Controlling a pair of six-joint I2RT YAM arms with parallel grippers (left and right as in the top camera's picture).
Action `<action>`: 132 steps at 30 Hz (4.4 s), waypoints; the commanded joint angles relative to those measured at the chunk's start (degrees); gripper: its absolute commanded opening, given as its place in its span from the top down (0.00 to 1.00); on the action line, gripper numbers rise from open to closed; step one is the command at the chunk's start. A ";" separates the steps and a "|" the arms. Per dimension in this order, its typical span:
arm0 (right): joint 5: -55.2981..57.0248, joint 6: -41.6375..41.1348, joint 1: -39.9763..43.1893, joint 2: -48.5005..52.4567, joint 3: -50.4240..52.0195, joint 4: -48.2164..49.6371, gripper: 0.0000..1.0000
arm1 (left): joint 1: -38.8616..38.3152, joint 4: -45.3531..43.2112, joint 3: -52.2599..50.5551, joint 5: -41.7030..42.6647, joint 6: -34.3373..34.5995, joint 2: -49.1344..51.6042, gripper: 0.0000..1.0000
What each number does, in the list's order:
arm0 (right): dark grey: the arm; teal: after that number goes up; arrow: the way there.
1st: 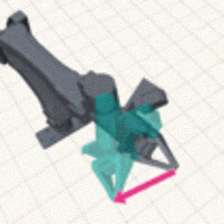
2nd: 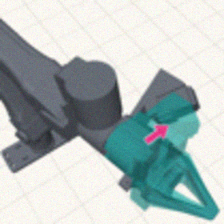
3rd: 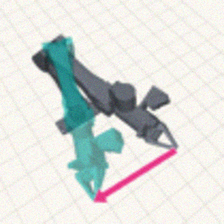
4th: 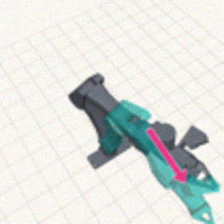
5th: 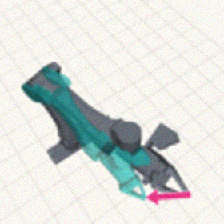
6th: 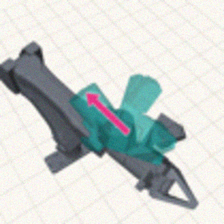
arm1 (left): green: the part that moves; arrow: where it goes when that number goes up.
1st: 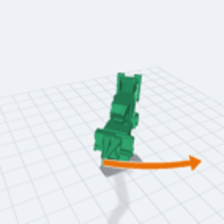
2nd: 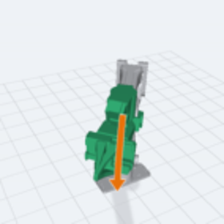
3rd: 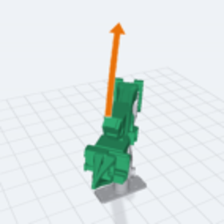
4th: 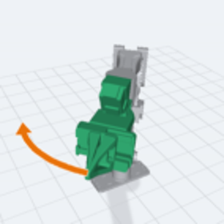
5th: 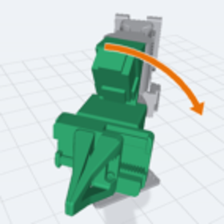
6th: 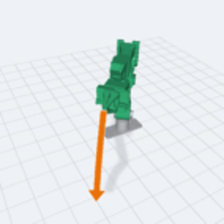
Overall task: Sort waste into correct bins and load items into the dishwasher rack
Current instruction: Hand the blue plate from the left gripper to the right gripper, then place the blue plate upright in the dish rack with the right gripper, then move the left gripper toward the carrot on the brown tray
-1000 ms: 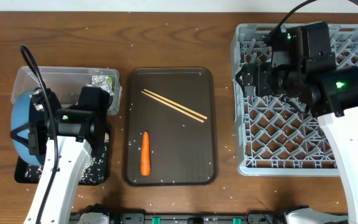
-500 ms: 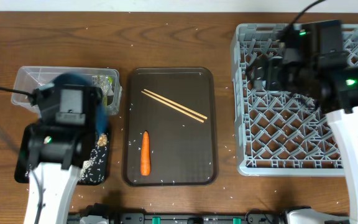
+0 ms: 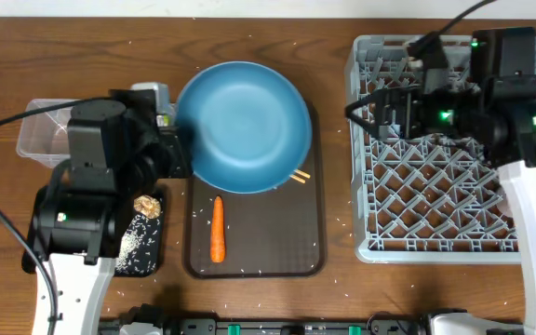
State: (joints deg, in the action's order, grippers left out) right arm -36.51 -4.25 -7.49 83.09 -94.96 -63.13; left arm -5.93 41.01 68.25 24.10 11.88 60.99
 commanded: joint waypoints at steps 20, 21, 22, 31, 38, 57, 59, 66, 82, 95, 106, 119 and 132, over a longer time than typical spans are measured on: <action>-8.85 8.46 -8.24 -2.38 0.09 2.95 0.16 | -4.20 1.97 1.09 -14.29 -4.44 -0.55 0.94; -10.69 9.79 -8.35 -2.84 0.09 2.93 0.16 | -4.17 1.92 1.09 -14.32 -4.39 -0.52 0.94; -11.63 10.43 -8.50 -3.08 0.09 2.93 0.16 | -4.17 1.92 1.09 -14.29 -4.39 -0.46 0.94; -4.66 10.67 -12.96 -2.19 0.37 2.49 0.14 | -4.20 -2.16 1.09 5.40 -4.31 -0.66 0.94; -1.01 10.12 -15.10 0.55 0.70 3.13 0.26 | -5.62 -3.06 1.09 8.41 -4.42 -1.75 0.94; 25.99 0.68 -8.57 -4.04 0.59 -0.70 0.99 | -10.49 -5.14 1.09 2.82 -4.37 -2.01 0.02; 36.89 -2.32 -5.42 -5.29 0.59 -2.01 0.99 | -10.49 -5.09 1.09 2.84 -4.37 -2.05 0.02; 74.03 -7.19 4.11 -6.69 0.61 -3.08 0.99 | -10.49 -4.87 1.09 2.82 -4.39 -2.05 0.02; 104.00 6.16 9.62 3.34 0.63 14.88 0.99 | -10.49 -0.76 1.09 2.80 -4.39 -1.90 0.02; 102.68 14.56 11.63 19.15 0.63 20.48 0.99 | -10.49 -0.76 1.09 2.21 -4.39 -1.86 0.02; 99.67 19.39 10.27 26.67 0.63 23.06 0.98 | -10.49 -0.39 0.98 2.21 -4.39 -1.38 0.02; 101.22 19.87 8.33 25.46 0.57 23.76 0.39 | -10.49 0.57 0.90 2.19 -4.39 0.04 0.02; 88.56 19.65 2.05 8.04 0.55 24.22 0.26 | -10.49 -0.52 0.90 2.19 -4.39 -0.87 0.02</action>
State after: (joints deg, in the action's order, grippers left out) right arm 58.15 15.86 -3.68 97.41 -93.91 -37.50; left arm -16.45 40.49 68.25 26.59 7.64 60.97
